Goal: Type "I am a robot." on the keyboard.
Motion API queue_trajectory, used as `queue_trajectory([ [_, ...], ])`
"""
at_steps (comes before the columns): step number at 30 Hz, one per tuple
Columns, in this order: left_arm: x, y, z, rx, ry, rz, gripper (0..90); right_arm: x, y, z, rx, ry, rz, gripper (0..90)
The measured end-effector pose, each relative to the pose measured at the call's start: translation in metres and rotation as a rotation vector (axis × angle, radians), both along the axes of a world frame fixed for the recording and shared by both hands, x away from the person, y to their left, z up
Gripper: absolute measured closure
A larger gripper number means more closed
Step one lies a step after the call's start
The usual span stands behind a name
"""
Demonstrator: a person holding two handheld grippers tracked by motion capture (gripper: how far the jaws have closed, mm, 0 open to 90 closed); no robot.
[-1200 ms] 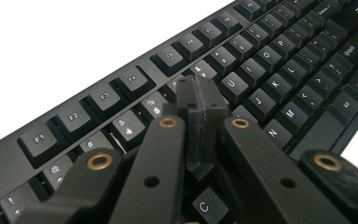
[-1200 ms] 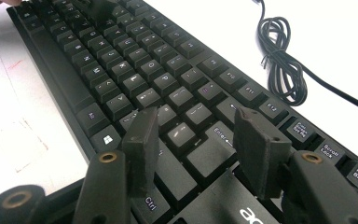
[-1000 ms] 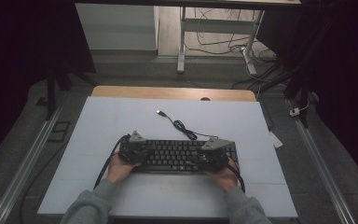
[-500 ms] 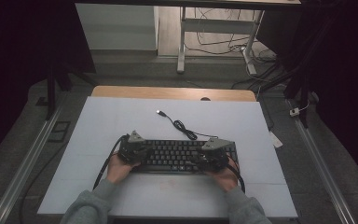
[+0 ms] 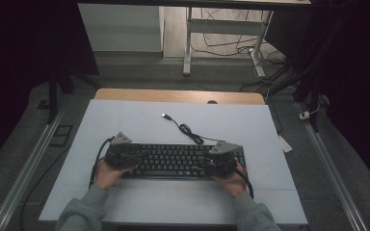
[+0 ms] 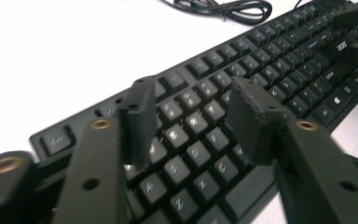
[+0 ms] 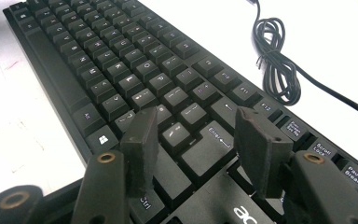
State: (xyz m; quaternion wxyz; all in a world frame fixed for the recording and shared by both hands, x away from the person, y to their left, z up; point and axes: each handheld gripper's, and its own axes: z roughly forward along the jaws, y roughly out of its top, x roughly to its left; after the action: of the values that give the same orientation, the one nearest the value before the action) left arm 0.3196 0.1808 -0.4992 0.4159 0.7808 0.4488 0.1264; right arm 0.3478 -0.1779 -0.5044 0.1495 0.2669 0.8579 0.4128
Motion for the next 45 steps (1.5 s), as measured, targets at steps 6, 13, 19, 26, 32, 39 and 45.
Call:
queue_trajectory([
  [6, -0.007, 0.009, 0.0, -0.006, 0.005, 0.018, 39.1, 0.001, -0.001, 0.0, 0.003, -0.001, -0.003, 49.5],
  [13, -0.018, 0.018, 0.0, 0.006, 0.006, 0.006, 34.7, 0.001, -0.002, 0.001, 0.004, 0.0, -0.009, 49.3],
  [19, -0.024, 0.022, -0.003, 0.009, 0.016, 0.0, 32.2, 0.002, -0.004, 0.002, 0.016, 0.006, -0.014, 49.3],
  [26, -0.022, 0.019, -0.003, 0.009, 0.014, -0.004, 31.7, 0.0, -0.007, 0.005, 0.037, 0.01, -0.007, 55.9],
  [32, -0.024, 0.017, -0.004, 0.016, 0.014, -0.007, 31.3, 0.001, 0.003, 0.011, 0.071, 0.058, 0.067, 85.4],
  [39, -0.024, 0.016, -0.005, 0.028, 0.014, -0.007, 31.4, 0.003, 0.034, 0.011, 0.04, 0.073, 0.13, 89.6],
  [45, -0.024, 0.016, -0.005, 0.029, 0.016, -0.009, 31.2, 0.004, 0.056, 0.003, -0.015, 0.091, 0.157, 89.6],
])
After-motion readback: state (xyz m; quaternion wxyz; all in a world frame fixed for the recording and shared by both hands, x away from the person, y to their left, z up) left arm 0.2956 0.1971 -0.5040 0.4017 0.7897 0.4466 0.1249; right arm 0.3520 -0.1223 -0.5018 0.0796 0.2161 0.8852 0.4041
